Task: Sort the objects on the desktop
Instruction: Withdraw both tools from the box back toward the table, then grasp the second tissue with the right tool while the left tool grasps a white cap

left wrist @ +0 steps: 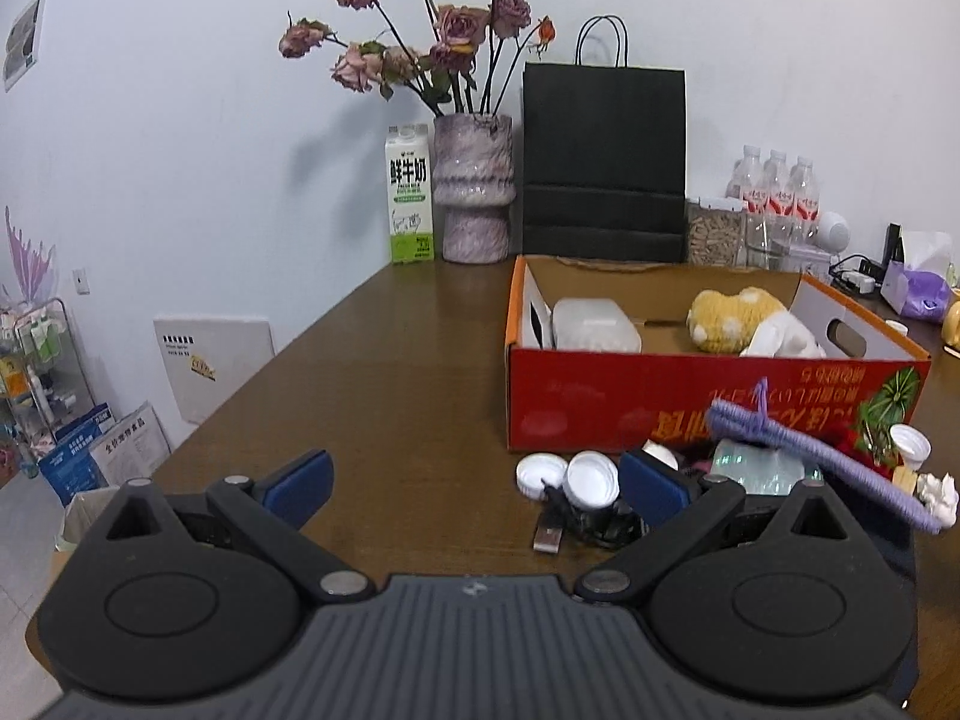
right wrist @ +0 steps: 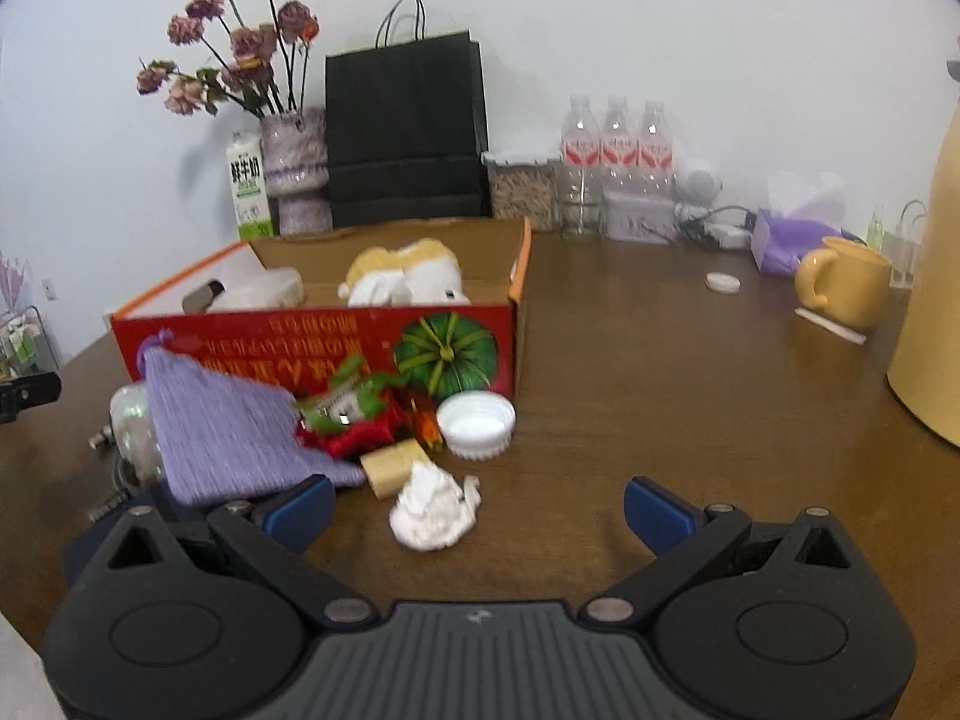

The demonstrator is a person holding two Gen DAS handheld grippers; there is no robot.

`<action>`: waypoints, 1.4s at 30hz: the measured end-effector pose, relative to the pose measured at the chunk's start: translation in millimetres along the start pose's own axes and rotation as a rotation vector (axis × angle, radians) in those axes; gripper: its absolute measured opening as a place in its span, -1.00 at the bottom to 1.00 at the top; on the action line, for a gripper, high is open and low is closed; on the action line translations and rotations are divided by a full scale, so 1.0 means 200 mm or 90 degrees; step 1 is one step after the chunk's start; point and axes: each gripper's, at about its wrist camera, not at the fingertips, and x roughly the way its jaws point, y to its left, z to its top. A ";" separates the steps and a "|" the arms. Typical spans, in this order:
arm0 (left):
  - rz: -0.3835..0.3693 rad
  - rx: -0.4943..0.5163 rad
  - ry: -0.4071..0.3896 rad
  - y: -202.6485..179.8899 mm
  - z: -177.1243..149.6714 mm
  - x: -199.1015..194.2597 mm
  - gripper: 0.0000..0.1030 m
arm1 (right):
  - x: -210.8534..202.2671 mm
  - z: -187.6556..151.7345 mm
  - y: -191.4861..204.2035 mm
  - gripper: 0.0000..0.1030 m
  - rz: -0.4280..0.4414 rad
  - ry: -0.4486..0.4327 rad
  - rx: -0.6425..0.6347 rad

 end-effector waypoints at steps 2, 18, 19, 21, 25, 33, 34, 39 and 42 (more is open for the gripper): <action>0.000 0.003 0.006 0.00 -0.02 0.00 1.00 | 0.01 -0.02 -0.01 1.00 -0.001 0.007 0.000; -0.018 0.023 0.043 -0.01 -0.06 0.14 1.00 | 0.16 -0.02 0.00 0.75 0.001 0.040 -0.015; -0.021 0.026 0.047 -0.02 -0.06 0.14 1.00 | 0.17 -0.01 0.01 0.71 0.004 0.042 -0.014; -0.024 0.032 0.050 -0.03 -0.07 0.15 1.00 | 0.18 -0.01 0.01 0.64 0.009 0.042 -0.017; -0.033 0.026 0.047 -0.03 -0.06 0.17 1.00 | 0.19 0.00 0.03 0.37 0.018 0.040 -0.026; -0.053 0.038 0.035 -0.08 0.01 0.21 0.57 | 0.18 0.02 0.03 -0.54 0.030 0.025 -0.024; -0.058 0.041 0.036 -0.09 0.01 0.22 0.53 | 0.18 0.02 0.02 -0.54 0.028 0.022 -0.022; -0.067 0.055 0.045 -0.13 0.02 0.26 0.35 | 0.17 0.05 0.00 -0.54 0.022 0.010 -0.006; -0.068 0.065 0.057 -0.16 0.02 0.29 0.11 | 0.18 0.07 -0.01 -0.54 0.022 0.007 -0.002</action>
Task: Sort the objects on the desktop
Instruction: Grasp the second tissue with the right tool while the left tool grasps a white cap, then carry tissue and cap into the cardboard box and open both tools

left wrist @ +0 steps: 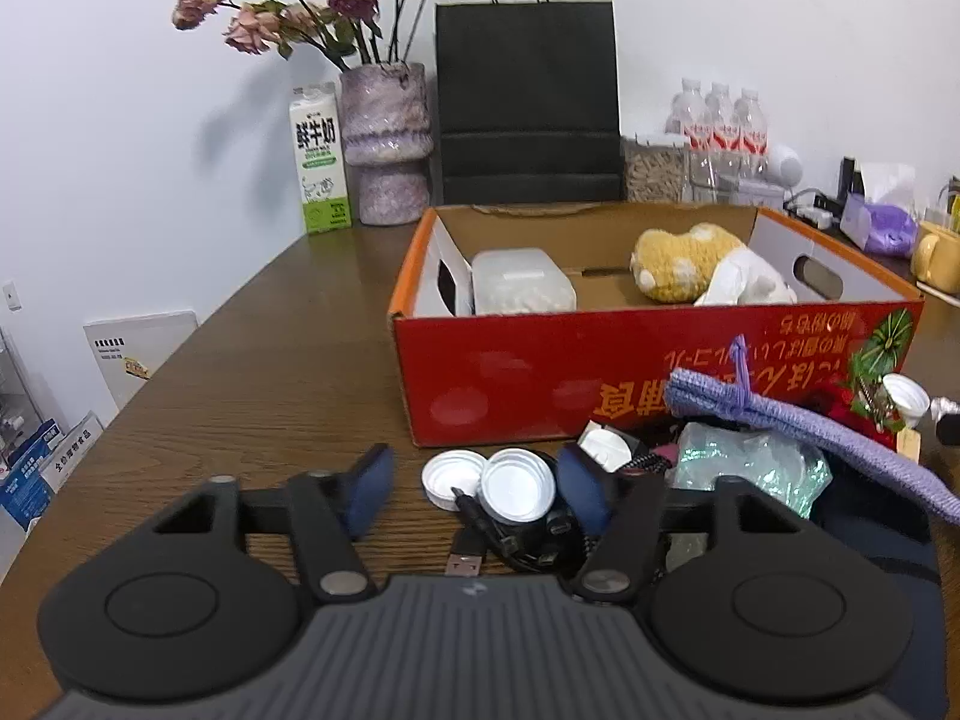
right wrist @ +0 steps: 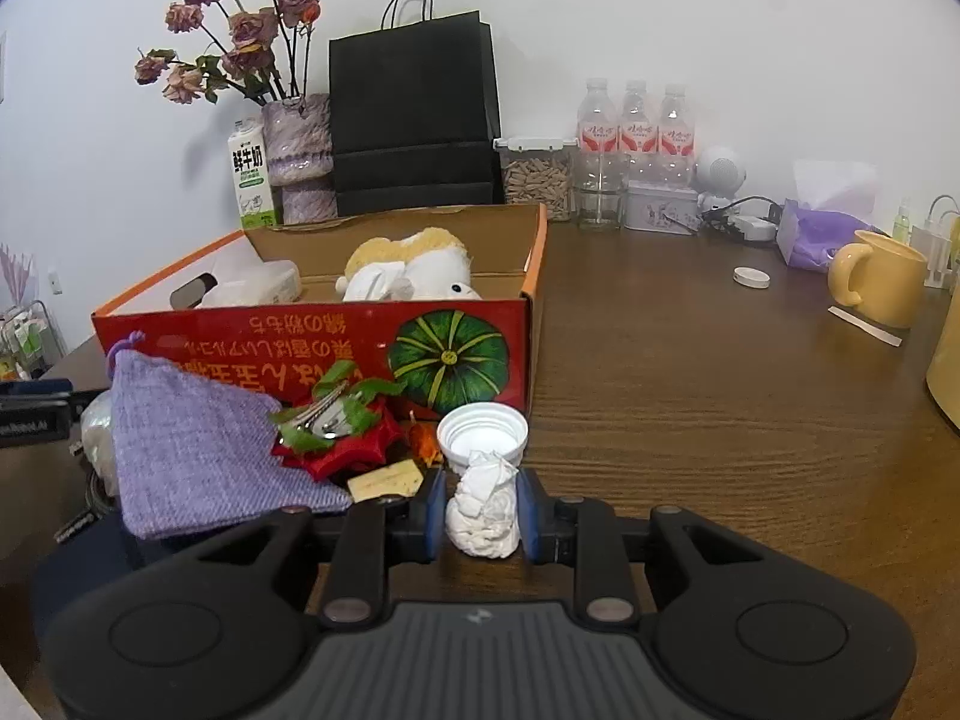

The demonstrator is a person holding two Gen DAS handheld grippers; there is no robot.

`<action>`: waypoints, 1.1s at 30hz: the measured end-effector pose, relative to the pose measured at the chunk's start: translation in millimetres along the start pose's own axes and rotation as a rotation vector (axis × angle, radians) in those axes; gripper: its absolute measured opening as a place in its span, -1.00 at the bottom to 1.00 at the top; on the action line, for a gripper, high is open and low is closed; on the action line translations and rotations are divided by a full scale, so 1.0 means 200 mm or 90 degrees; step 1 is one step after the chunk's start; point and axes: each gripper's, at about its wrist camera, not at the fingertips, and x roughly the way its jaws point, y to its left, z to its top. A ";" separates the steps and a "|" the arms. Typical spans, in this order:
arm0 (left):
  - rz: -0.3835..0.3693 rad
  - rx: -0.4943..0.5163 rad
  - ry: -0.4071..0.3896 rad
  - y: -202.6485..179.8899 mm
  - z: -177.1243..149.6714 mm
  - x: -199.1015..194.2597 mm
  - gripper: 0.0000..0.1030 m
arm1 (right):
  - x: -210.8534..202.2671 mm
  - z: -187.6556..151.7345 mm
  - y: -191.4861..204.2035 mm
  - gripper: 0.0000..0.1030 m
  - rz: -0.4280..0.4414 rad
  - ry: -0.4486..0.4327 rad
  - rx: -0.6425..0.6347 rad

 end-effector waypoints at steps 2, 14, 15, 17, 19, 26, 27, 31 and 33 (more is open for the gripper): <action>-0.002 0.001 0.010 -0.01 0.00 0.02 0.05 | 0.01 0.01 0.00 -0.54 0.002 -0.002 0.001; -0.024 -0.011 0.014 0.00 -0.02 0.00 -0.80 | 0.03 0.01 0.01 -0.54 0.015 -0.001 0.006; -0.023 -0.012 0.011 0.00 -0.02 0.00 -0.80 | 0.03 0.01 0.01 -0.54 0.015 -0.001 0.007; -0.021 -0.014 0.005 0.01 -0.02 -0.02 -0.80 | 0.02 0.01 0.00 -0.54 0.015 -0.003 0.008; -0.019 -0.018 -0.001 0.01 -0.02 -0.04 -0.80 | 0.02 0.01 0.01 -0.54 0.015 -0.006 0.008; -0.022 -0.029 -0.045 0.04 0.05 -0.13 -0.80 | -0.03 0.06 0.01 -0.54 0.022 -0.028 0.006; -0.023 -0.030 -0.051 0.04 0.07 -0.14 -0.80 | -0.04 0.07 0.01 -0.54 0.025 -0.034 0.005; -0.023 -0.034 -0.081 0.04 0.14 -0.18 -0.80 | -0.09 0.16 0.04 -0.54 0.032 -0.067 -0.009; -0.029 -0.038 -0.096 0.03 0.18 -0.19 -0.80 | -0.11 0.21 0.06 -0.54 0.037 -0.086 -0.017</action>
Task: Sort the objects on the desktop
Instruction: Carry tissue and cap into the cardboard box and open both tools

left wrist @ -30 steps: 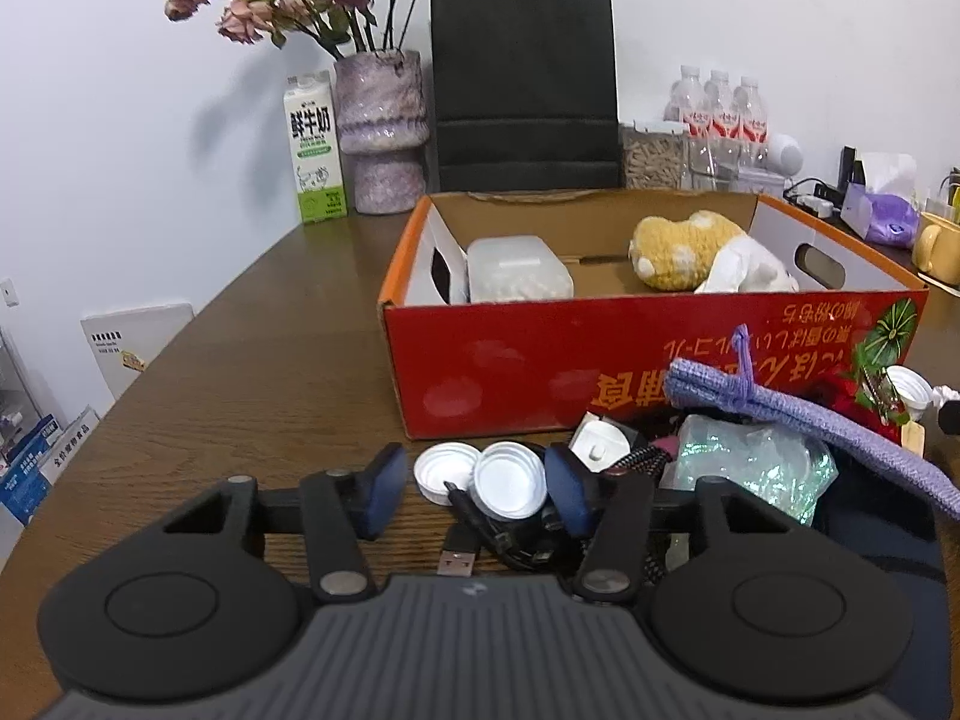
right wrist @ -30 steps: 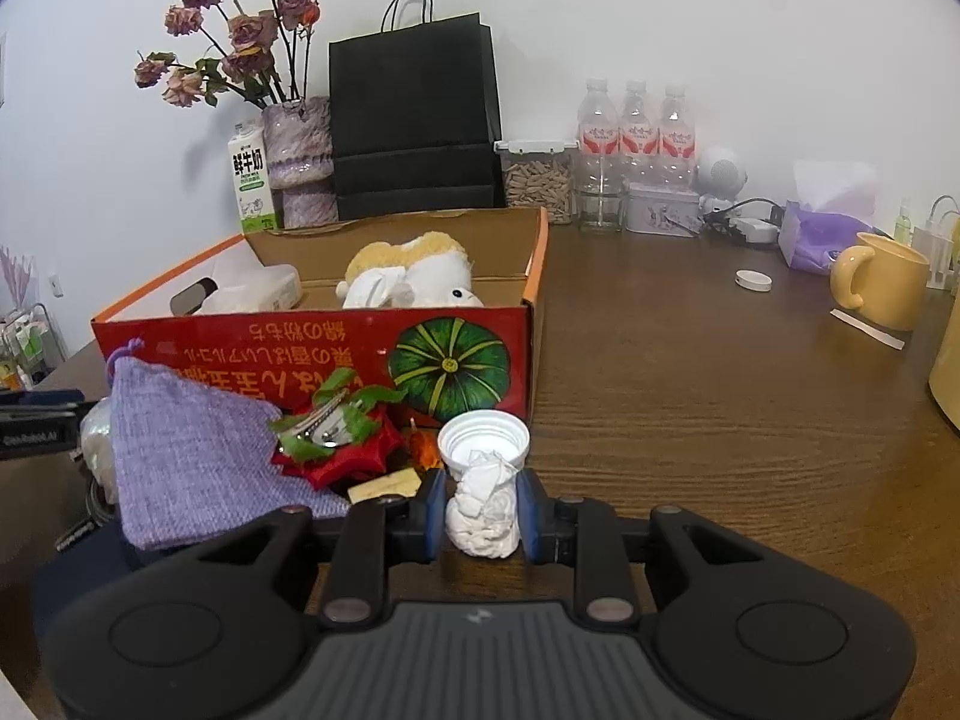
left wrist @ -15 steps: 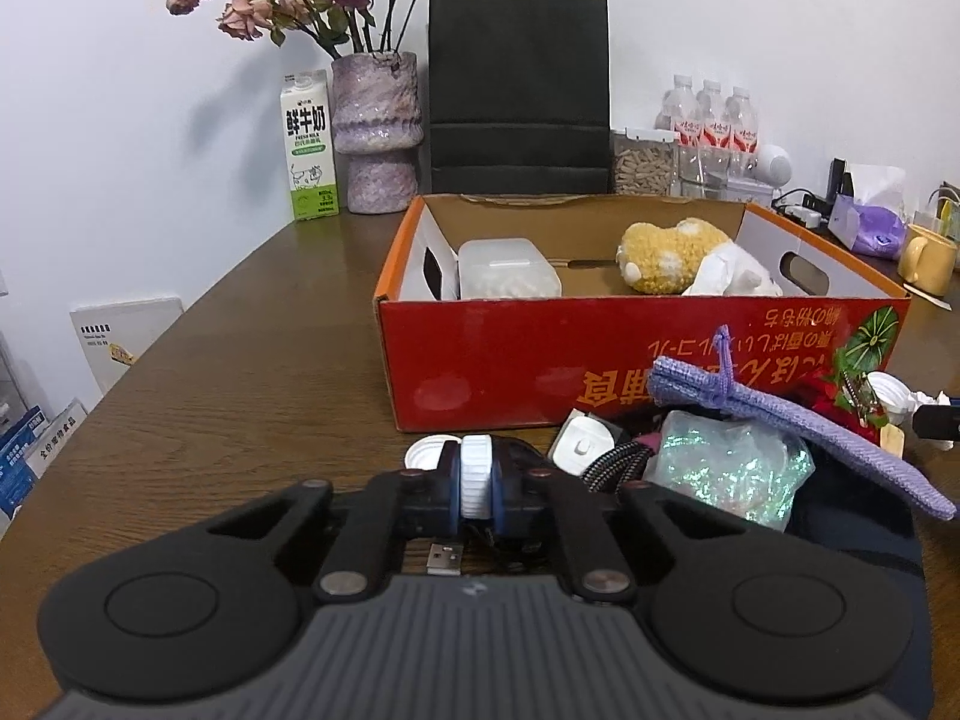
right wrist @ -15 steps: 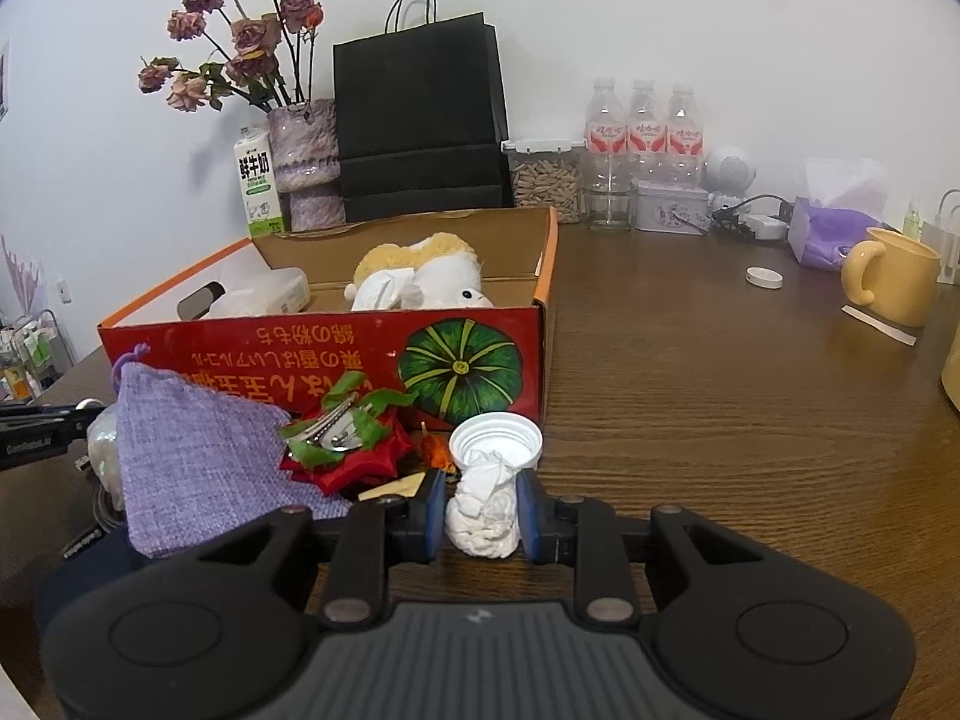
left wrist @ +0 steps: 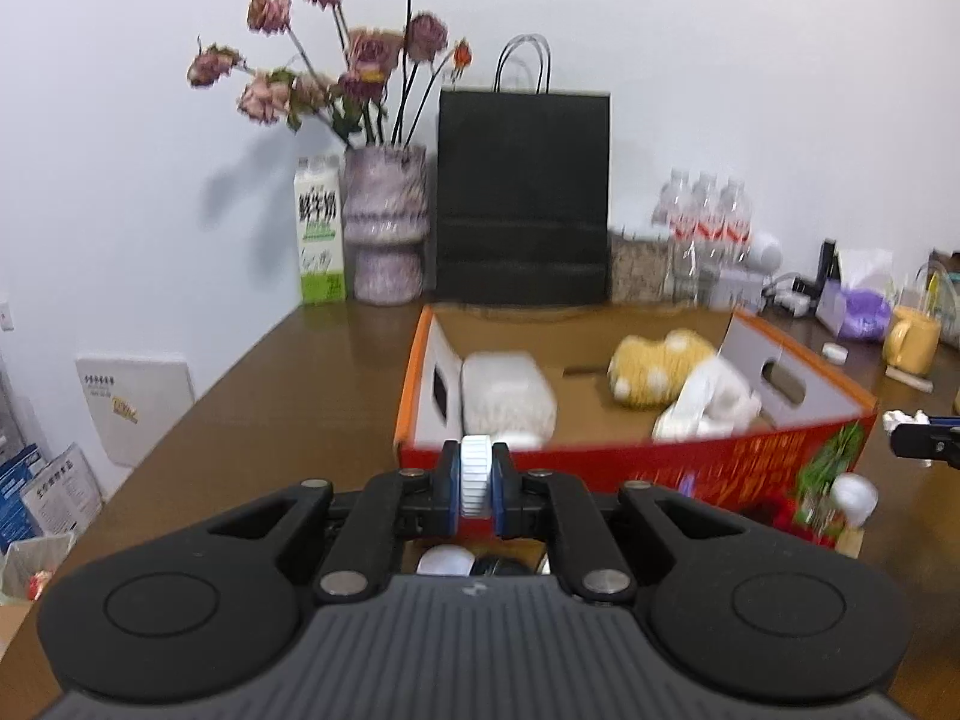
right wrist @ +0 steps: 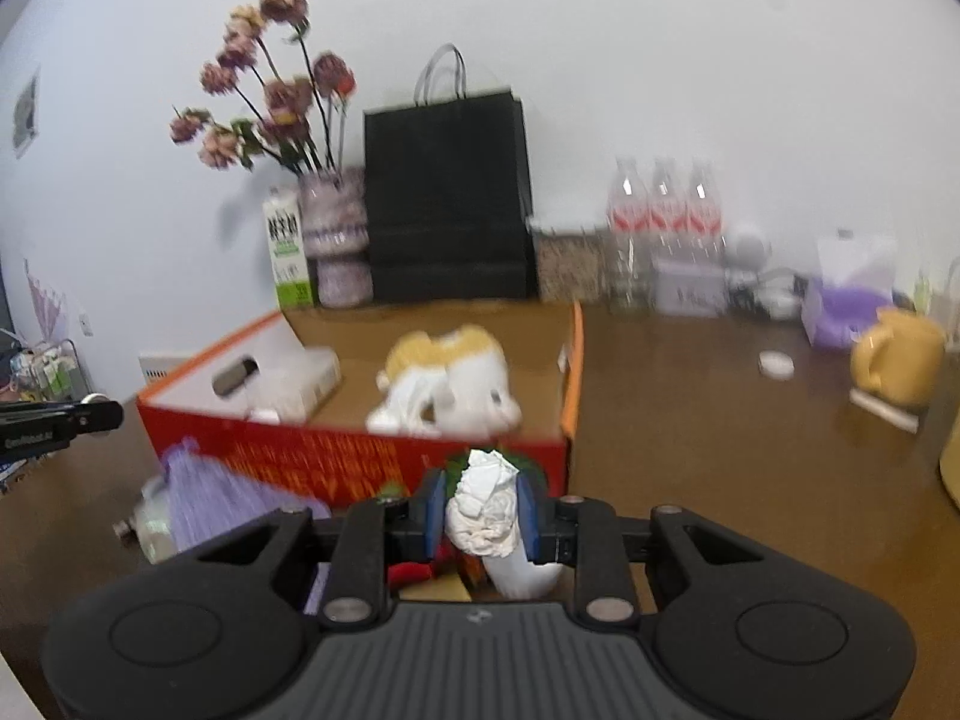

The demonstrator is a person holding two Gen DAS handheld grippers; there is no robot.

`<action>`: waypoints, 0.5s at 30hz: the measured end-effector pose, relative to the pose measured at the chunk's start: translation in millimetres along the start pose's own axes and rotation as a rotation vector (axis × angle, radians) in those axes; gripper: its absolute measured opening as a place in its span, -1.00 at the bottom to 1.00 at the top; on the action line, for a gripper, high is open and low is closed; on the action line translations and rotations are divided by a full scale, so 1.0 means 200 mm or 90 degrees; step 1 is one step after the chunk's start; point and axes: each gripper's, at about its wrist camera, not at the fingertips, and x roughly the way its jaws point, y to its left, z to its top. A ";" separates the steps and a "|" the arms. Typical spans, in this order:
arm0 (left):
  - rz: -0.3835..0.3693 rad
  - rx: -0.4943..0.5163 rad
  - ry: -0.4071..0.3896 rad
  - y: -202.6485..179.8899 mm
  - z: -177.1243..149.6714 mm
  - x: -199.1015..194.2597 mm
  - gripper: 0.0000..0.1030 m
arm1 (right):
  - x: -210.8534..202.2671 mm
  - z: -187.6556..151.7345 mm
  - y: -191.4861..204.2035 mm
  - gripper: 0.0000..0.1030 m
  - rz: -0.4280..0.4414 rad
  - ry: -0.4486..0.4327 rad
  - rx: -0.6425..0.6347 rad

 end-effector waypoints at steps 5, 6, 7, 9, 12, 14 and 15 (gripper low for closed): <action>-0.018 -0.002 -0.041 -0.06 0.13 0.02 -0.80 | 0.03 0.16 0.09 -0.54 0.025 -0.042 -0.024; -0.022 -0.001 -0.046 -0.07 0.15 0.04 -0.80 | 0.04 0.18 0.11 -0.54 0.031 -0.048 -0.029; -0.026 -0.001 -0.051 -0.09 0.18 0.05 -0.80 | 0.06 0.21 0.13 -0.54 0.039 -0.052 -0.034; -0.031 -0.001 -0.057 -0.12 0.21 0.09 -0.80 | 0.10 0.26 0.17 -0.54 0.053 -0.056 -0.043; -0.034 -0.002 -0.062 -0.15 0.25 0.16 -0.80 | 0.17 0.32 0.24 -0.54 0.077 -0.059 -0.054; -0.035 -0.007 -0.061 -0.16 0.28 0.23 -0.80 | 0.24 0.36 0.28 -0.54 0.090 -0.058 -0.061; -0.033 -0.009 -0.059 -0.16 0.29 0.26 -0.80 | 0.28 0.38 0.30 -0.54 0.096 -0.056 -0.063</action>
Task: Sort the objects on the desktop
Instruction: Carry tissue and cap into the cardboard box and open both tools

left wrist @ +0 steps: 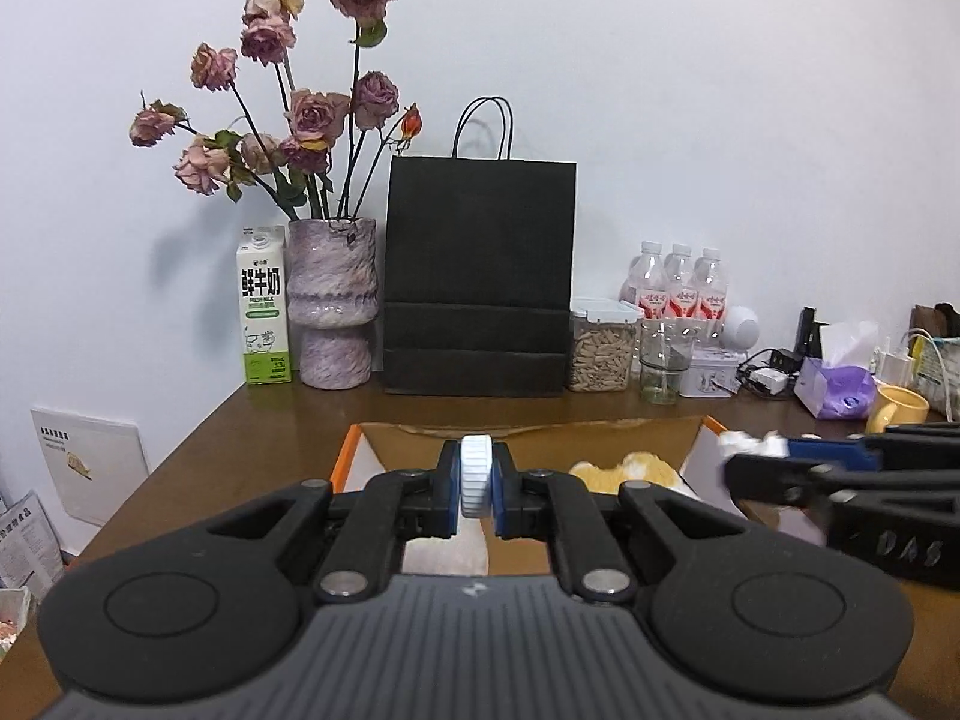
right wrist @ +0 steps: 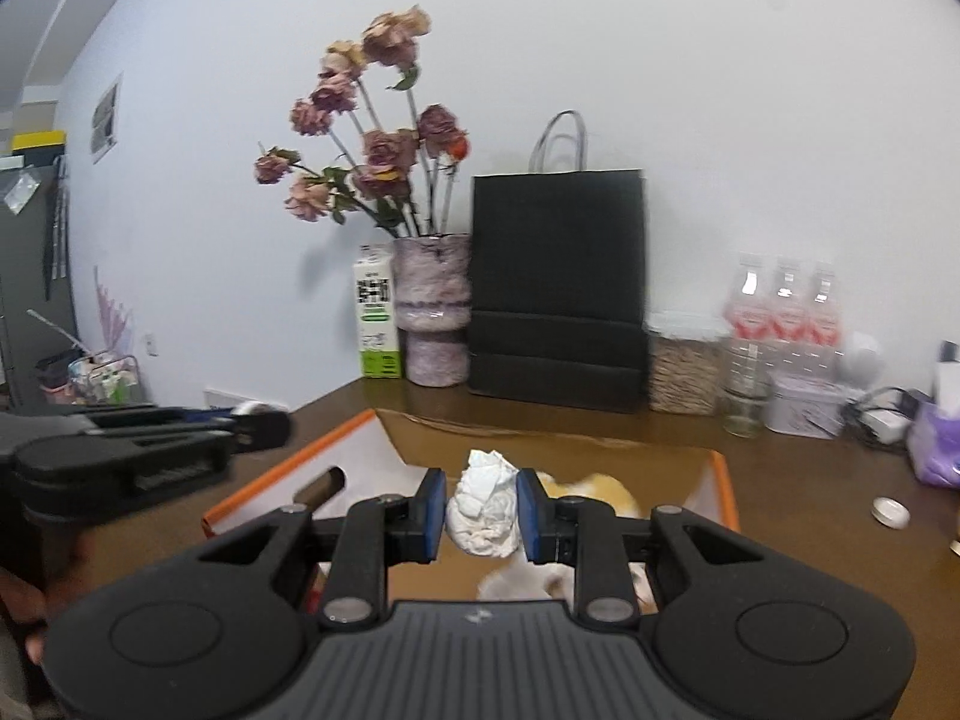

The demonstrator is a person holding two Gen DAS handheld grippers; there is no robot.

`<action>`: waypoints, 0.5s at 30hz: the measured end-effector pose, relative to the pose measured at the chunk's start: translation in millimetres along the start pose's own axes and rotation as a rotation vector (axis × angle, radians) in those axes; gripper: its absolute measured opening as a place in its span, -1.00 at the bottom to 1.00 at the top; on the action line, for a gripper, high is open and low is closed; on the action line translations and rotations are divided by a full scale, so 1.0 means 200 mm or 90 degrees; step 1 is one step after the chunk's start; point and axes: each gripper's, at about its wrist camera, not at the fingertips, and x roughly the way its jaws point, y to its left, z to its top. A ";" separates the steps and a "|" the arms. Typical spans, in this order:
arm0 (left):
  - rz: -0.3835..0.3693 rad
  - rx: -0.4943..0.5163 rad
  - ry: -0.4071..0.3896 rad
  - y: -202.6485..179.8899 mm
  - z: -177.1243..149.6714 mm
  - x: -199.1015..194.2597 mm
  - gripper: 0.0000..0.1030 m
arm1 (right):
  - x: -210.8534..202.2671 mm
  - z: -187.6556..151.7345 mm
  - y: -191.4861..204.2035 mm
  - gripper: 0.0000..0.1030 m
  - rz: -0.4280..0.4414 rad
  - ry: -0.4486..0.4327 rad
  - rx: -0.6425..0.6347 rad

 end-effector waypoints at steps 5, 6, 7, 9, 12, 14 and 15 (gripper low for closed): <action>0.029 -0.010 0.025 0.03 0.01 0.23 -0.80 | 0.24 0.05 0.03 -0.54 0.013 0.017 -0.016; 0.032 -0.016 0.031 0.04 0.00 0.27 -0.80 | 0.29 0.05 0.03 -0.54 0.016 0.021 -0.016; 0.034 -0.021 0.036 0.04 -0.01 0.30 -0.80 | 0.33 0.04 0.03 -0.54 0.018 0.027 -0.014; 0.036 -0.016 0.049 0.05 -0.06 0.36 -0.80 | 0.40 0.01 0.01 -0.54 0.021 0.043 -0.006; 0.028 -0.003 0.077 0.06 -0.12 0.39 -0.80 | 0.46 -0.06 0.00 -0.54 0.018 0.072 -0.012; 0.030 0.000 0.083 0.06 -0.14 0.40 -0.80 | 0.48 -0.09 -0.01 -0.54 0.011 0.083 -0.012; 0.031 0.002 0.085 0.06 -0.15 0.40 -0.80 | 0.48 -0.11 -0.01 -0.54 0.013 0.088 -0.009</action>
